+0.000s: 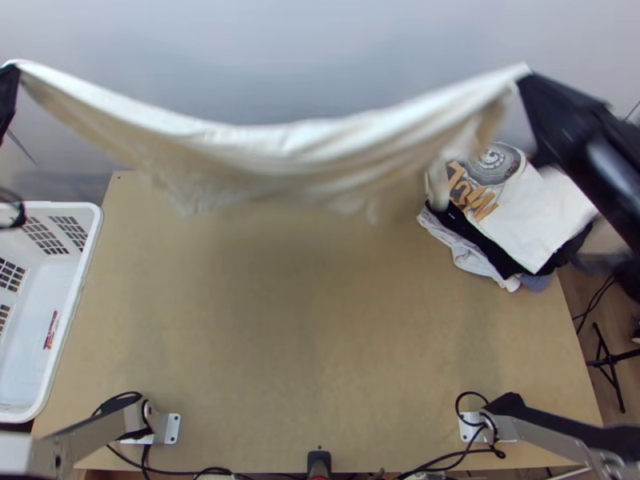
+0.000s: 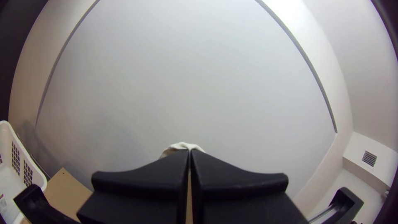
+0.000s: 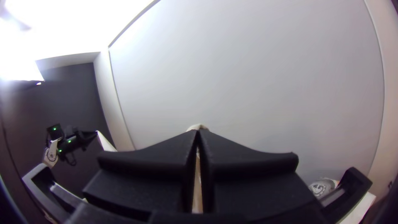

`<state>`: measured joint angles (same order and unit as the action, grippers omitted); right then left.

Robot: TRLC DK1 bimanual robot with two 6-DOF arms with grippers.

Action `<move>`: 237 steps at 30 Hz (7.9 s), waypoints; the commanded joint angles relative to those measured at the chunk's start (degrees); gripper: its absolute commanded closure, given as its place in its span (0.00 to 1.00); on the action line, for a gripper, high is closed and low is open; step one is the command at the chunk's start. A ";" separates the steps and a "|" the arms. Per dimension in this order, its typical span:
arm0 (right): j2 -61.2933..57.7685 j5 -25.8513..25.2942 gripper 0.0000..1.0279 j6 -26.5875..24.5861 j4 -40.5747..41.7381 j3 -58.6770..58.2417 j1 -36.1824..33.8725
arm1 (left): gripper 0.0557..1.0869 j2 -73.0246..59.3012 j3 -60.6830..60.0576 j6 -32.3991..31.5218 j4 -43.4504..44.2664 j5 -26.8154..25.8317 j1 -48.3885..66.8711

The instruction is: Fold the t-shirt

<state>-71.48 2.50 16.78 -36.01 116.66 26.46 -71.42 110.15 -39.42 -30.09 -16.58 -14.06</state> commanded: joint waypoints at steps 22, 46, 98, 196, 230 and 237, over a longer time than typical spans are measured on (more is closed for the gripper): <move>12.07 8.13 0.97 7.66 5.95 -46.26 2.28 | 0.97 13.41 -46.95 10.85 -5.07 -5.57 -0.96; -22.12 7.08 0.97 8.45 40.76 -55.40 -9.49 | 0.97 -36.86 -35.18 13.75 23.23 5.59 1.50; -13.68 9.54 0.15 27.35 -23.84 -51.53 -10.55 | 0.05 -23.59 -28.59 19.64 -3.49 9.81 4.92; -2.61 7.60 0.97 15.48 5.42 -80.27 1.23 | 0.17 -6.72 -61.54 73.52 -38.38 4.45 -8.87; 1.61 6.37 0.97 16.36 5.07 -81.42 1.58 | 0.96 -3.20 -66.38 70.27 -33.28 -1.44 -8.44; 3.28 5.32 0.97 15.92 4.54 -81.86 0.61 | 0.96 -4.96 -64.44 73.96 -33.37 -1.44 -13.97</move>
<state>-69.71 8.73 33.10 -30.96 35.22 27.92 -75.37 44.40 31.73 -63.51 -17.85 -23.83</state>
